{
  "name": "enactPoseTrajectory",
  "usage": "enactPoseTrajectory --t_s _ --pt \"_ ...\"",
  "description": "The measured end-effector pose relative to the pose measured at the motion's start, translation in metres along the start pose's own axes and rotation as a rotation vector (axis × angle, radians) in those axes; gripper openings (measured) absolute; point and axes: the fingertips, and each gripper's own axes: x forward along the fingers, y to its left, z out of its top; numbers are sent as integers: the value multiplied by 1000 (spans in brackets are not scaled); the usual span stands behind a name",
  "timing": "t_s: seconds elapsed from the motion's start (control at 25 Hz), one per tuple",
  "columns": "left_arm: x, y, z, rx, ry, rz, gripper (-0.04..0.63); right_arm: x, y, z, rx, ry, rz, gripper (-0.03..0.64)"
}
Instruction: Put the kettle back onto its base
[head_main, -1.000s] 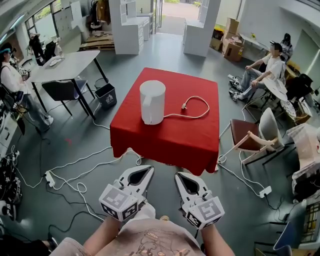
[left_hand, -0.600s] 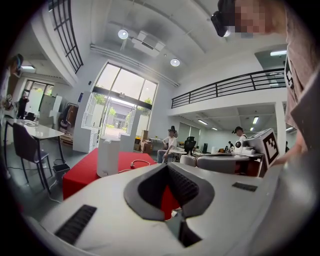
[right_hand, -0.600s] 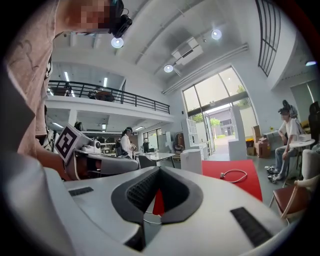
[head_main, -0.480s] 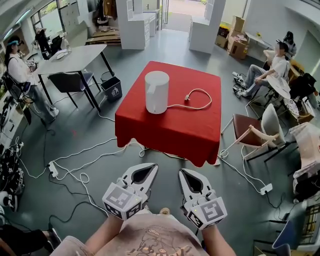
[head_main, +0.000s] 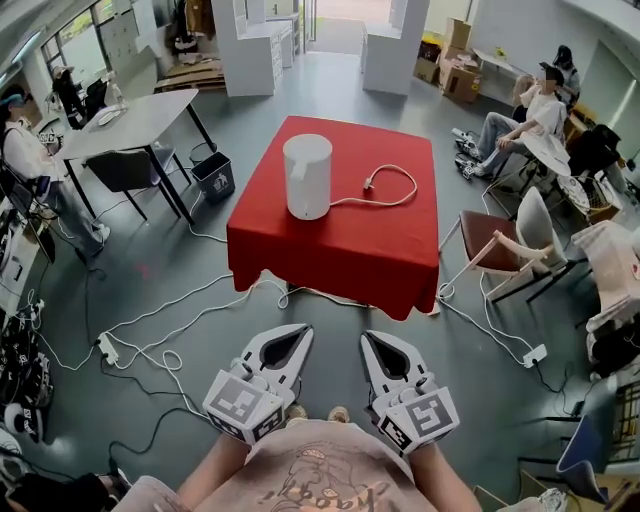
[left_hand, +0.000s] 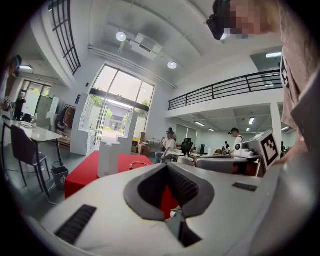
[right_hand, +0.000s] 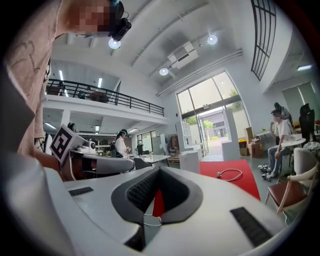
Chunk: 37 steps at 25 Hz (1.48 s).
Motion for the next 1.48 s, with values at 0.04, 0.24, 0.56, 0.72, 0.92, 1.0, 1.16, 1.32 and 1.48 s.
enactPoseTrajectory --t_s 0.04,0.24,0.56,0.72,0.92,1.0,1.16,1.32,1.48 --pt "0 0 0 -1 -3 -4 -12 1 2 -2 -1 6 9 8" --pt "-1 -4 -1 -5 -12 -23 -12 1 13 -5 -11 25 77 8" --pt "-2 -10 3 -2 -25 -52 -12 3 32 10 14 -11 229 8" --pt "-6 -9 5 -5 -18 -46 -12 3 44 17 8 -3 320 8" --pt "-13 -4 8 -2 -35 -50 -12 8 54 24 -23 28 387 8" --pt "-16 -4 7 -3 -34 -51 -12 9 56 23 -27 33 388 8" --pt "-18 -6 7 -8 -33 -50 -12 6 60 18 -19 49 391 8" --pt "-17 -4 5 -6 -32 -56 -12 8 58 13 -2 58 385 8" --pt "-19 4 5 -13 -37 -41 -12 13 59 12 -21 71 399 8"
